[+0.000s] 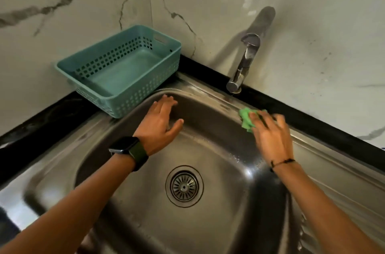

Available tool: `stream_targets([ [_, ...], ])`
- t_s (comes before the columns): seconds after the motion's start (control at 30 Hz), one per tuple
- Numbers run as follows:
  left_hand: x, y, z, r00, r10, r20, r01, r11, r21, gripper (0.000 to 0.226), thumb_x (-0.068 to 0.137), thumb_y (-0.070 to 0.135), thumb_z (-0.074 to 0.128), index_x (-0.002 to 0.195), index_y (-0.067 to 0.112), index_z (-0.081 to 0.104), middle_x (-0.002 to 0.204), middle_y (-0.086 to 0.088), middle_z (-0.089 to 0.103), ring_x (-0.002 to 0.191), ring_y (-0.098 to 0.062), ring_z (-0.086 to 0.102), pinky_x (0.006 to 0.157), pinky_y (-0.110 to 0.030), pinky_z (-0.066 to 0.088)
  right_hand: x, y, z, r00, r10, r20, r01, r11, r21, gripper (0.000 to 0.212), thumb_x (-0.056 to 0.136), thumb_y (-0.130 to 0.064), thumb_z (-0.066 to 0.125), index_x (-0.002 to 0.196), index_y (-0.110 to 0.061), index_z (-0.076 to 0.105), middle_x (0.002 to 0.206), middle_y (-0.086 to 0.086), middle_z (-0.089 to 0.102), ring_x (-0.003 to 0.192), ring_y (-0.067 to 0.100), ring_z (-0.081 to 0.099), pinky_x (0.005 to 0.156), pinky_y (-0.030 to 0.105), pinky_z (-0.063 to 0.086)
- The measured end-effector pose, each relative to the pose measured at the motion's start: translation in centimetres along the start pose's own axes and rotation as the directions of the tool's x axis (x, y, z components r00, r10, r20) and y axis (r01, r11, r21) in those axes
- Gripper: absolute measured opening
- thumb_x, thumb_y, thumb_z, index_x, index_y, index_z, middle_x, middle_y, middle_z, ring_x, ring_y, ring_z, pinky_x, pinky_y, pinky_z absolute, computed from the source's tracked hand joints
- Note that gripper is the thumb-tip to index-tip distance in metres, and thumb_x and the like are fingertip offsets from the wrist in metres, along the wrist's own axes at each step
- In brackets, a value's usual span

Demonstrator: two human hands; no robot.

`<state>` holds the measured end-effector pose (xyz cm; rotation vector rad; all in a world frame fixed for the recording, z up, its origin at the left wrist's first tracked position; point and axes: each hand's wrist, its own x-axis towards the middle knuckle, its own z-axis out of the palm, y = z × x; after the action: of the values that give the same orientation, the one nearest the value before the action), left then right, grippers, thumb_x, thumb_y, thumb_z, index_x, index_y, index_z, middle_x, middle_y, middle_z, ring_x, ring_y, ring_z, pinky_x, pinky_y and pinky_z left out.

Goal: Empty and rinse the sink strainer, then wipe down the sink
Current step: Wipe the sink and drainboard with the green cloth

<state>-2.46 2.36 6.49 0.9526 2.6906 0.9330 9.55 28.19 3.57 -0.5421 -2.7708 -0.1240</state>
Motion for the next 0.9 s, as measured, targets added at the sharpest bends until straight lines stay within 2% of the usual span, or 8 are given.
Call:
stream_targets([
  [0.07, 0.9, -0.1, -0.3, 0.999, 0.034, -0.024, -0.035, 0.999, -0.036, 0.052, 0.089, 0.029, 0.051, 0.135, 0.011, 0.034, 0.149, -0.011, 0.03, 0.139, -0.025, 0.025, 0.115, -0.035, 0.021, -0.3, -0.3, 0.1, 0.999, 0.048, 0.0, -0.048, 0.999, 0.023, 0.039, 0.078, -0.007, 0.069, 0.116, -0.004, 0.061, 0.107, 0.025, 0.059, 0.092, 0.041, 0.053, 0.068, 0.043, 0.052],
  [0.2, 1.4, -0.9, -0.5, 0.994, 0.068, -0.091, -0.074, 0.995, -0.071, 0.053, 0.088, 0.026, 0.052, 0.135, 0.011, 0.033, 0.148, -0.009, 0.031, 0.14, -0.021, 0.023, 0.11, -0.025, 0.019, 1.6, -3.5, 1.5, 0.993, -0.011, -0.118, 0.007, 0.999, -0.037, 0.035, 0.069, 0.005, 0.074, 0.102, 0.009, 0.064, 0.086, 0.026, 0.063, 0.074, 0.04, 0.059, 0.054, 0.037, 0.054],
  [0.33, 0.3, -2.8, -0.3, 0.996, 0.046, -0.07, -0.051, 0.997, -0.066, 0.057, 0.087, 0.031, 0.052, 0.137, 0.016, 0.031, 0.151, -0.005, 0.028, 0.141, -0.017, 0.021, 0.116, -0.034, 0.02, 4.8, -8.6, 3.5, 0.982, -0.079, -0.173, 0.074, 0.997, -0.035, 0.039, 0.064, 0.003, 0.077, 0.101, 0.007, 0.065, 0.084, 0.022, 0.067, 0.072, 0.035, 0.064, 0.055, 0.032, 0.053],
  [0.53, -0.2, -4.8, 0.3, 0.998, -0.002, -0.059, -0.003, 0.997, -0.083, 0.059, 0.088, 0.033, 0.051, 0.139, 0.019, 0.027, 0.152, -0.001, 0.025, 0.142, -0.013, 0.016, 0.113, -0.025, 0.016, 8.6, -15.0, 4.9, 0.976, -0.034, -0.213, 0.049, 0.997, 0.067, 0.027, 0.065, 0.009, 0.06, 0.09, 0.006, 0.068, 0.073, 0.021, 0.064, 0.064, 0.033, 0.061, 0.055, 0.031, 0.05],
  [0.6, 0.0, -4.6, 0.6, 0.998, -0.006, -0.059, 0.0, 0.996, -0.091, 0.059, 0.088, 0.033, 0.052, 0.139, 0.019, 0.027, 0.152, -0.001, 0.025, 0.142, -0.012, 0.015, 0.111, -0.022, 0.014, 10.3, -16.5, 4.8, 0.987, -0.082, -0.136, 0.097, 0.99, 0.105, 0.025, 0.07, 0.008, 0.055, 0.092, 0.008, 0.065, 0.082, 0.024, 0.062, 0.075, 0.037, 0.061, 0.061, 0.035, 0.048],
  [0.7, 0.1, -3.9, 1.2, 0.997, -0.003, -0.074, -0.005, 0.993, -0.115, 0.058, 0.088, 0.031, 0.052, 0.139, 0.016, 0.029, 0.15, -0.004, 0.028, 0.142, -0.013, 0.016, 0.111, -0.022, 0.011, 13.0, -18.1, 4.5, 0.973, -0.213, 0.093, 0.199, 0.969, 0.144, 0.033, 0.088, -0.003, 0.039, 0.115, 0.005, 0.055, 0.115, 0.025, 0.052, 0.108, 0.038, 0.045, 0.08, 0.045, 0.039],
  [0.83, -0.4, -3.2, 1.7, 0.999, -0.004, -0.044, -0.001, 0.995, -0.101, 0.058, 0.088, 0.032, 0.051, 0.139, 0.016, 0.028, 0.15, -0.005, 0.029, 0.142, -0.014, 0.015, 0.111, -0.02, 0.004, 14.1, -16.2, 3.4, 0.889, -0.423, 0.175, 0.424, 0.905, 0.031, 0.039, 0.092, -0.011, 0.04, 0.129, -0.014, 0.049, 0.128, 0.016, 0.045, 0.113, 0.035, 0.039, 0.083, 0.042, 0.038],
  [0.9, -0.9, -3.4, 1.6, 0.999, -0.023, -0.047, 0.018, 0.994, -0.106, 0.057, 0.088, 0.032, 0.051, 0.138, 0.016, 0.029, 0.15, -0.005, 0.029, 0.142, -0.014, 0.015, 0.111, -0.021, 0.004, 13.0, -14.7, 3.0, 0.909, -0.384, 0.16, 0.395, 0.918, -0.037, 0.038, 0.089, -0.01, 0.043, 0.127, -0.015, 0.051, 0.127, 0.013, 0.047, 0.113, 0.035, 0.04, 0.081, 0.042, 0.038],
])
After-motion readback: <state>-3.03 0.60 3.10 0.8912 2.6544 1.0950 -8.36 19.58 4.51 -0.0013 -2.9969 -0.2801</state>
